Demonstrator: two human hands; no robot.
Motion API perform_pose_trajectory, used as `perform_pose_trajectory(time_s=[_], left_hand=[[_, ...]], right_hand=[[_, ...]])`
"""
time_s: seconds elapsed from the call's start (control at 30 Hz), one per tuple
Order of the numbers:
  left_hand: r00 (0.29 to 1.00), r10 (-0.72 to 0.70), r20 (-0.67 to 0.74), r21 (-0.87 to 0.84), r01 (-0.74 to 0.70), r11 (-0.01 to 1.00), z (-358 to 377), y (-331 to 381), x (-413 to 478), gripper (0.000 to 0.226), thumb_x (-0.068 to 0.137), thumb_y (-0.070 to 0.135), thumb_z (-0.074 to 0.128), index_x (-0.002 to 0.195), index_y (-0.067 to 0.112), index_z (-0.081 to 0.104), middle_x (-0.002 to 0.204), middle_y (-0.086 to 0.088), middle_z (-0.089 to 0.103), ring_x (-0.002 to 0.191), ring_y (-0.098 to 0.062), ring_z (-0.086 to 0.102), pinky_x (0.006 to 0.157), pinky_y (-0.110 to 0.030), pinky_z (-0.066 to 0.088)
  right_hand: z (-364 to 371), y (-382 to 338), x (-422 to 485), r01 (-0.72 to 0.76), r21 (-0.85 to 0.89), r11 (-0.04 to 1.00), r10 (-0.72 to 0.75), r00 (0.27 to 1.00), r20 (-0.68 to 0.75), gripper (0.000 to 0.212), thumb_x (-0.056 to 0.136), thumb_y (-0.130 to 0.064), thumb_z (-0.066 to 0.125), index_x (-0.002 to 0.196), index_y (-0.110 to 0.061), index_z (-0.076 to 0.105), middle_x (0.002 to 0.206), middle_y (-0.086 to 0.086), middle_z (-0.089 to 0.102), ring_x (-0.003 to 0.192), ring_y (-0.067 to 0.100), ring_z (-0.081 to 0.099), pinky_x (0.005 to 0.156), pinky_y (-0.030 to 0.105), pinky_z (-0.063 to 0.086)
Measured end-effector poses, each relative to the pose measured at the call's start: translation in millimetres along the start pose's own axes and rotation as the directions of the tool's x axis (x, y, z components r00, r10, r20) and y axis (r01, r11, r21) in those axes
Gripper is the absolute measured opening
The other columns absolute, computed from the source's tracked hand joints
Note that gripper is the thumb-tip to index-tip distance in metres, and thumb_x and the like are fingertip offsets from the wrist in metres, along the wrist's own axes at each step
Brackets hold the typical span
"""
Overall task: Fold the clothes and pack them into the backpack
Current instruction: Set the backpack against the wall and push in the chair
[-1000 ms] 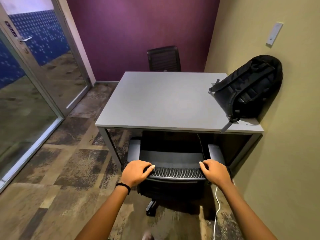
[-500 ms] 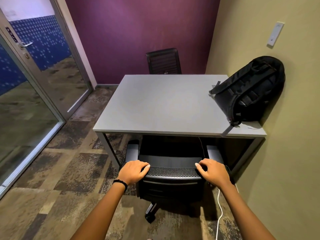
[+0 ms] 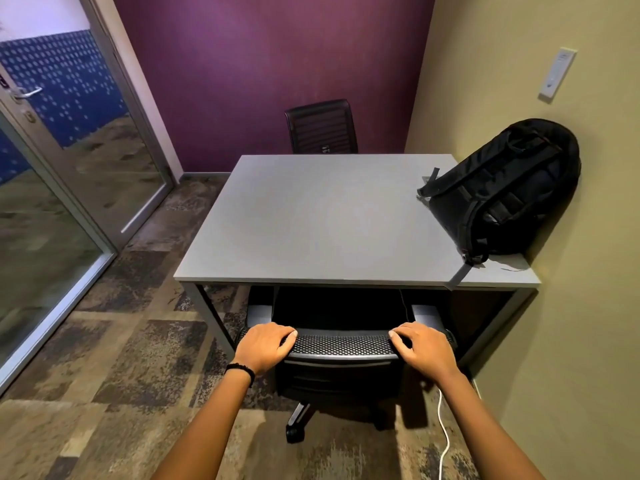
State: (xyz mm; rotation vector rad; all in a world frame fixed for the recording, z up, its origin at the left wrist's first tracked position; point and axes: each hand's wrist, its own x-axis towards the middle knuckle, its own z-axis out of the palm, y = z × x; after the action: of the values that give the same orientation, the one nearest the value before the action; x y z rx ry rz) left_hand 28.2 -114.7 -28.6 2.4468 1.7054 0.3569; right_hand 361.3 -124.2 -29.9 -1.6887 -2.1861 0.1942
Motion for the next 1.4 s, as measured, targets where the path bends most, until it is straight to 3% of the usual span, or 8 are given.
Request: perform_pose_trajectory(time_s=[0.23, 0.37, 0.63, 0.73, 0.8, 0.97, 1.17, 1.4], left_hand=[[1.0, 0.026, 0.008, -0.015, -0.026, 1.0, 1, -28, 38, 0.066, 0.085, 0.054, 0.009, 0.097, 0.026, 0.067, 0.083, 0.004, 0.069, 0.075, -0.014, 0.061, 0.06, -0.027, 0.038], [0.999, 0.047, 0.009, -0.045, -0.046, 0.998, -1, -41, 58, 0.064, 0.084, 0.054, 0.009, 0.095, 0.026, 0.066, 0.081, 0.004, 0.068, 0.074, -0.015, 0.06, 0.055, -0.021, 0.032], [0.999, 0.04, 0.001, -0.06, -0.04, 0.997, 1, -66, 94, 0.063, 0.083, 0.054, 0.011, 0.093, 0.026, 0.066, 0.08, 0.003, 0.067, 0.073, -0.016, 0.06, 0.057, -0.027, 0.035], [0.999, 0.044, 0.003, -0.057, -0.044, 0.997, -2, -72, 106, 0.064, 0.082, 0.055, 0.008, 0.086, 0.024, 0.064, 0.075, 0.001, 0.064, 0.069, -0.016, 0.056, 0.054, -0.028, 0.028], [0.999, 0.045, -0.003, -0.054, -0.045, 0.998, -5, -75, 113, 0.065, 0.082, 0.055, 0.007, 0.085, 0.023, 0.064, 0.075, 0.0, 0.064, 0.069, -0.016, 0.055, 0.056, -0.029, 0.026], [0.999, 0.023, 0.045, -0.025, -0.022, 0.999, -8, -85, 131, 0.043, 0.096, 0.044, 0.029, 0.094, 0.023, 0.066, 0.081, -0.001, 0.067, 0.074, -0.019, 0.058, 0.059, -0.029, 0.027], [1.0, 0.015, 0.022, -0.09, -0.013, 0.996, -4, -99, 153, 0.076, 0.078, 0.06, 0.006, 0.096, 0.022, 0.07, 0.085, -0.002, 0.07, 0.078, -0.02, 0.062, 0.065, -0.034, 0.046], [1.0, 0.018, 0.016, -0.072, -0.017, 0.997, -2, -99, 156, 0.076, 0.078, 0.06, 0.004, 0.088, 0.021, 0.068, 0.075, -0.003, 0.067, 0.068, -0.019, 0.059, 0.054, -0.03, 0.036]], right_hand=[[13, -2, 39, -0.093, 0.008, 0.996, 0.093, 0.993, -0.068, 0.051, 0.088, -0.054, 0.031, 0.088, -0.026, 0.075, 0.085, -0.013, 0.071, 0.08, 0.005, 0.063, 0.065, 0.02, 0.039], [22, -7, 56, -0.133, -0.013, 0.991, 0.131, 0.984, -0.12, 0.055, 0.089, -0.053, 0.026, 0.086, -0.025, 0.074, 0.081, -0.012, 0.071, 0.077, 0.006, 0.063, 0.075, 0.028, 0.043], [32, -9, 90, -0.227, -0.023, 0.974, 0.222, 0.964, -0.144, 0.054, 0.09, -0.052, 0.026, 0.09, -0.025, 0.073, 0.086, -0.011, 0.072, 0.084, 0.006, 0.064, 0.085, 0.03, 0.041], [35, -10, 104, -0.257, -0.042, 0.966, 0.25, 0.96, -0.126, 0.041, 0.095, -0.045, 0.037, 0.089, -0.026, 0.072, 0.085, -0.01, 0.071, 0.084, 0.008, 0.064, 0.088, 0.031, 0.04], [36, -9, 112, -0.268, -0.04, 0.963, 0.261, 0.956, -0.134, 0.049, 0.093, -0.048, 0.029, 0.087, -0.026, 0.072, 0.084, -0.011, 0.071, 0.084, 0.008, 0.064, 0.088, 0.031, 0.039], [42, -5, 136, -0.293, -0.116, 0.949, 0.277, 0.951, -0.137, 0.055, 0.09, -0.04, 0.02, 0.086, -0.025, 0.074, 0.081, -0.003, 0.072, 0.084, 0.018, 0.065, 0.087, 0.037, 0.043], [42, -5, 157, -0.313, -0.08, 0.947, 0.294, 0.938, -0.186, 0.062, 0.083, -0.041, 0.018, 0.084, -0.021, 0.076, 0.081, 0.002, 0.074, 0.083, 0.021, 0.067, 0.086, 0.035, 0.044], [42, -2, 158, -0.321, -0.065, 0.945, 0.303, 0.931, -0.202, 0.064, 0.083, -0.045, 0.018, 0.083, -0.019, 0.076, 0.085, 0.0, 0.074, 0.085, 0.021, 0.067, 0.085, 0.035, 0.046]])
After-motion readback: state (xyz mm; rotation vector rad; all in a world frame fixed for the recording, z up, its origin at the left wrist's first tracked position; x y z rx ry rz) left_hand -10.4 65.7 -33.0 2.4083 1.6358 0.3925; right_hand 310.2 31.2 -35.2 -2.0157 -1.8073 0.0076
